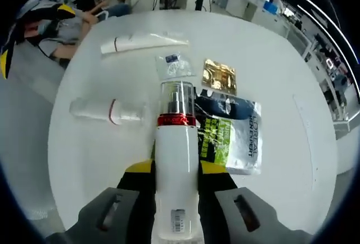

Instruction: Arrange the skincare products in the storage area until every visible bottle or jar stands upright without overlapping.

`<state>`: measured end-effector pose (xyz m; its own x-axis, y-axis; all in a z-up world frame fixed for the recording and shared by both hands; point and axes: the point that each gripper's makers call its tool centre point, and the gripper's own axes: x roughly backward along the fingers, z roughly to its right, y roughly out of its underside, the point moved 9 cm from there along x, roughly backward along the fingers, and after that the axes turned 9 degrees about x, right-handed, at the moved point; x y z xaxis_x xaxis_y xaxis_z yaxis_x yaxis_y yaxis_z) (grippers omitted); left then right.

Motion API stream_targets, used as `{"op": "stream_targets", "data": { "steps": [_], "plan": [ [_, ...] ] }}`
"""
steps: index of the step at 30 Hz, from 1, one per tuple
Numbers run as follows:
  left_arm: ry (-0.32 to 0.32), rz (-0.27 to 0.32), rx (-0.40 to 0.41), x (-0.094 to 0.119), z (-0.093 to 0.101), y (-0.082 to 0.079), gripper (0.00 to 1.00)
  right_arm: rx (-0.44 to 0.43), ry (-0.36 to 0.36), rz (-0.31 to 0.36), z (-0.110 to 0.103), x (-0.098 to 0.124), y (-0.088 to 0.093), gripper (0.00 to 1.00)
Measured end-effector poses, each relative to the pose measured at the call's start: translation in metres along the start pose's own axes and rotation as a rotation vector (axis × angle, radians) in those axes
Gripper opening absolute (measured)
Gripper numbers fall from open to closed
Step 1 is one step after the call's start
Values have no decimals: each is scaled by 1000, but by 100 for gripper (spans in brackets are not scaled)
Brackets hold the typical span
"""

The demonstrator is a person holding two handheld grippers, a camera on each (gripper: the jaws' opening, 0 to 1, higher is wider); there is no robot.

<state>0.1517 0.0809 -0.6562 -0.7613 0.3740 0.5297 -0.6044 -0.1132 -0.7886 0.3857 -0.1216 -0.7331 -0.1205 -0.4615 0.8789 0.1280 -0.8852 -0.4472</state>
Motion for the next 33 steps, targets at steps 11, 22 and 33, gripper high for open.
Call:
{"op": "stream_targets", "data": {
  "steps": [11, 22, 33],
  "plan": [
    [22, 11, 8, 1, 1, -1, 87, -164, 66, 162, -14, 35, -5, 26],
    [81, 39, 59, 3, 9, -8, 87, -344, 43, 347, -44, 58, -12, 26],
    [195, 114, 183, 6, 11, -31, 83, -446, -32, 571, -75, 85, -31, 26]
  ]
}}
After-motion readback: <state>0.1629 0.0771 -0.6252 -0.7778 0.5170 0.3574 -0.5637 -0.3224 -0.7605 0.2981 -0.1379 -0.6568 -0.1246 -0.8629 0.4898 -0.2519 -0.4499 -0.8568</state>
